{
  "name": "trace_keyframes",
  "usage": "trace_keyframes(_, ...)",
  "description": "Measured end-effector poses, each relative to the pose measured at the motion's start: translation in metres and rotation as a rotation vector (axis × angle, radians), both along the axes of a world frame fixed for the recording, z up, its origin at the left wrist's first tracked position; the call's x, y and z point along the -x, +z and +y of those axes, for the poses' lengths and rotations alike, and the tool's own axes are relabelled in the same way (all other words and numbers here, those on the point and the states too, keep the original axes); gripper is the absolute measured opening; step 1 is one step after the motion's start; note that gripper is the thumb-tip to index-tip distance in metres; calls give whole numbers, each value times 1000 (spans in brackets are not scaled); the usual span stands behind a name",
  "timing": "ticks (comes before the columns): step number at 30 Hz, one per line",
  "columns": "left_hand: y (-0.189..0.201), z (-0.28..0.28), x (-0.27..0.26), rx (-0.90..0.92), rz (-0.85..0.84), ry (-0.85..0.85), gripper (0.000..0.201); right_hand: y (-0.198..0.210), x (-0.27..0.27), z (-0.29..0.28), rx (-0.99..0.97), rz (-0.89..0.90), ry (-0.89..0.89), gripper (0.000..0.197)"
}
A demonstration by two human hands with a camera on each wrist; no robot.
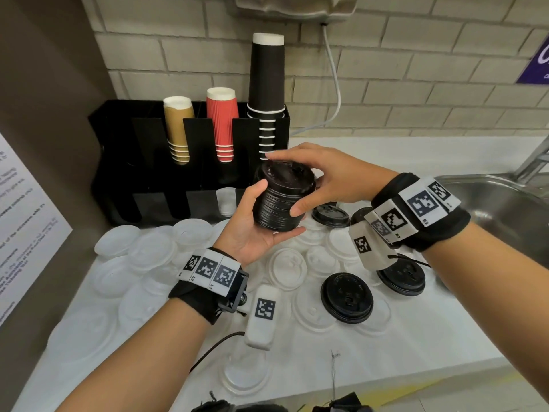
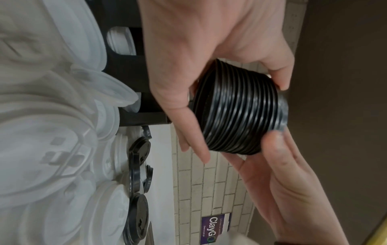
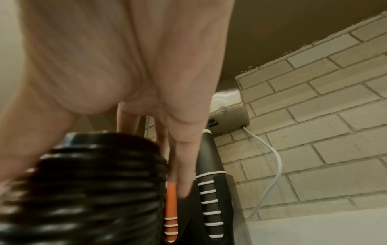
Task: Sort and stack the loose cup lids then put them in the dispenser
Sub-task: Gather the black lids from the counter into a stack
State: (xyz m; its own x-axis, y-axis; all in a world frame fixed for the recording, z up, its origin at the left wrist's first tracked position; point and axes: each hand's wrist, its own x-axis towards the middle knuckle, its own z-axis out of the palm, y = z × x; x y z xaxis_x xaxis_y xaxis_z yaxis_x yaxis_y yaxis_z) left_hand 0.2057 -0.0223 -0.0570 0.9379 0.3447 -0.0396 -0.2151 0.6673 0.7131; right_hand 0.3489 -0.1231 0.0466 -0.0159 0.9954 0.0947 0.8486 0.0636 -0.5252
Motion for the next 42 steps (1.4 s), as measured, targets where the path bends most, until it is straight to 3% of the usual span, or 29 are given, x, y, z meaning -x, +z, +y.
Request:
trace_keyframes(2, -1, 3, -1, 19, -14, 11, 49, 0, -2, -4, -52, 122, -51, 96)
trace_keyframes(4, -2, 7, -1, 39, -29, 18, 51, -3, -8, -11, -136, 208, -218, 76)
trace_keyframes(6, -3, 13, -1, 53, -36, 35, 51, -13, -13, -21, -56, 104, -349, 42)
trace_keyframes(7, -3, 16, -1, 49, -33, 49, 51, -22, -14, -26, 96, -1, -335, 35)
trace_keyframes(9, -4, 18, -4, 49, -27, 74, 48, -47, -10, -39, 503, -217, -222, 43)
trace_keyframes(11, -3, 17, -7, 76, -27, 92, 47, -72, 1, -51, 756, -345, -176, 66)
trace_keyframes(15, 0, 11, -15, 114, -19, 126, 56, -107, 12, -60, 862, -467, -157, 88)
trace_keyframes(19, 2, 4, -20, 99, 0, 147, 63, -115, 11, -63, 831, -469, -144, 83)
trace_keyframes(22, 1, 1, -21, 81, 20, 130, 63, -102, -1, -63, 752, -336, -159, 72)
trace_keyframes(28, -3, -10, -23, 62, 77, 71, 61, -23, -49, -64, 116, 115, -461, 56)
trace_keyframes(31, -7, -22, -27, -3, 136, 28, 66, -1, -55, -61, -128, 276, -462, 46)
trace_keyframes(36, -11, -42, -35, -63, 179, 5, 68, 1, -37, -48, -55, 86, -219, 55)
trace_keyframes(42, -18, -47, -37, -41, 88, 20, 46, -3, -40, -47, -50, -32, -161, 60)
